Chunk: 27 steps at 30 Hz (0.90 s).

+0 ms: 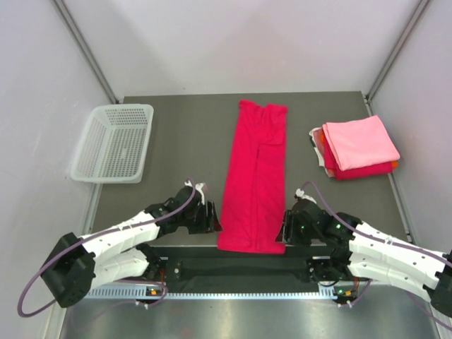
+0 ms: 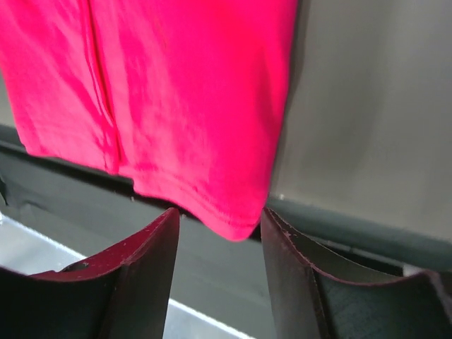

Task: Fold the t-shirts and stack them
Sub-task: Fold the tshirt

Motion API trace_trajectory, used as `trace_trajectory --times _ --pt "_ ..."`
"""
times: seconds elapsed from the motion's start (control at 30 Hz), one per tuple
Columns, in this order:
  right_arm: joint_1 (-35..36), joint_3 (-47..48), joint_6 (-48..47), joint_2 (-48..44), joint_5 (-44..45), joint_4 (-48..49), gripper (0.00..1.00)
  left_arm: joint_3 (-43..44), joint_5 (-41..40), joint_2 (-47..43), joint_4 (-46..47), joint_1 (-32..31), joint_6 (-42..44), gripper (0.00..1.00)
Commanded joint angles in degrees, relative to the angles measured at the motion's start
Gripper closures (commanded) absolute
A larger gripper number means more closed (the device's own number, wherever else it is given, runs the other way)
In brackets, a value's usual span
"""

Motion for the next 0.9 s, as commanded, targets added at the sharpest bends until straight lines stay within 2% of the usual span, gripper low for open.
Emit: trace_trajectory --times 0.0,0.33,0.5,0.67,0.77,0.8,0.87 --pt "3.22 -0.02 6.52 -1.60 2.44 -1.69 0.50 -2.24 -0.48 -2.04 -2.39 -1.49 -5.35 0.38" --pt "4.55 -1.08 5.92 3.40 2.88 -0.03 0.54 -3.74 -0.21 -0.91 -0.81 -4.22 -7.38 0.43" --pt "4.55 -2.04 5.21 5.95 2.01 3.39 0.58 -4.35 1.10 1.38 2.43 -4.74 -7.72 0.50" --pt "4.63 -3.18 5.21 6.83 1.65 5.77 0.61 -4.53 0.84 2.96 4.46 -6.85 -9.75 0.53" --pt "4.55 -3.45 5.12 7.62 1.30 7.18 0.67 -4.79 0.84 3.75 5.34 -7.82 -10.54 0.57" --pt "4.55 -3.71 5.04 7.89 1.04 7.62 0.72 -5.06 0.84 4.02 5.60 -8.17 -10.71 0.59" --pt "4.63 -3.89 4.95 7.80 1.04 8.23 0.75 -5.23 1.02 4.63 6.66 -8.52 -11.24 0.66"
